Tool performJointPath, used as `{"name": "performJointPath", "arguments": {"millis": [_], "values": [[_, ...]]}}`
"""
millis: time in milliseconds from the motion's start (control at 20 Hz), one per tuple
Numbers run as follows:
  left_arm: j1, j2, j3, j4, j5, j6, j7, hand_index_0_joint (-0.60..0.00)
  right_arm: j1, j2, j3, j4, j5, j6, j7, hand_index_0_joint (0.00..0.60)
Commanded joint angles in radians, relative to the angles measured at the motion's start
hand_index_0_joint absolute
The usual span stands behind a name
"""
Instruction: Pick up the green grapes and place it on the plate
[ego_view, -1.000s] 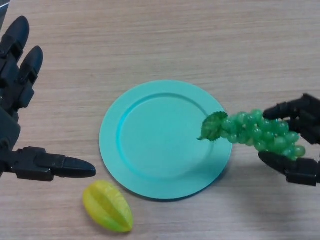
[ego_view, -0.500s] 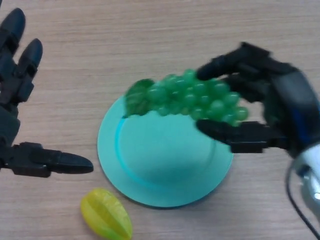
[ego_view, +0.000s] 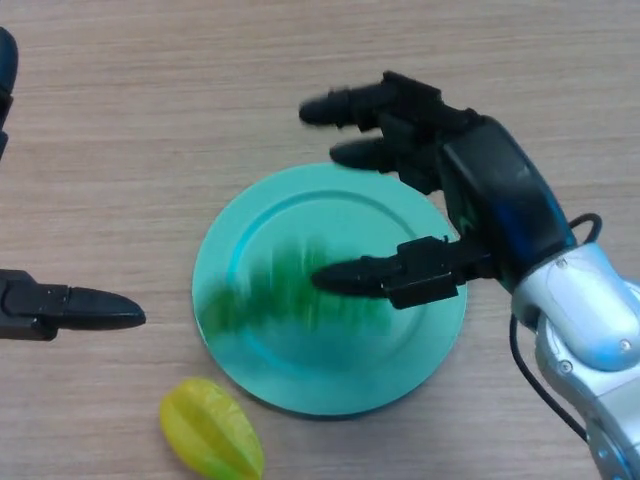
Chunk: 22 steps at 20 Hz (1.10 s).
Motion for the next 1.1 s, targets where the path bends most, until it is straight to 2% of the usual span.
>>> {"name": "performJointPath", "arguments": {"millis": [50,300,400,450,550,700,850,1100], "values": [[-0.025,0.05,0.053,-0.036,0.017,-0.142,0.027,0.0,-0.051,0.005,-0.005,-0.031,-0.005,-0.078,-0.026,0.0],[-0.049,0.074,0.066,-0.04,0.01,-0.103,0.018,0.0,-0.031,0.005,-0.07,-0.09,0.002,-0.071,0.032,0.0],[-0.048,0.07,0.054,-0.053,0.024,-0.088,0.023,0.0,0.002,0.005,-0.135,-0.158,0.03,-0.068,0.083,0.0],[-0.038,0.067,0.061,-0.082,-0.024,-0.037,0.019,0.0,0.025,0.005,-0.18,-0.204,0.073,-0.06,0.103,0.0],[-0.028,0.064,0.073,-0.11,-0.069,0.011,0.015,0.0,0.057,0.005,-0.255,-0.262,0.14,-0.078,0.112,0.0],[-0.02,0.059,0.078,-0.124,-0.074,0.022,0.005,0.0,0.1,-0.011,-0.349,-0.287,0.227,-0.121,0.083,0.0],[-0.006,0.045,0.071,-0.128,-0.059,0.024,-0.008,0.0,0.142,-0.062,-0.41,-0.279,0.311,-0.164,0.039,0.0],[-0.013,0.047,0.049,-0.121,-0.014,0.049,-0.001,0.0,0.164,-0.098,-0.428,-0.256,0.285,-0.214,0.026,0.0]]}}
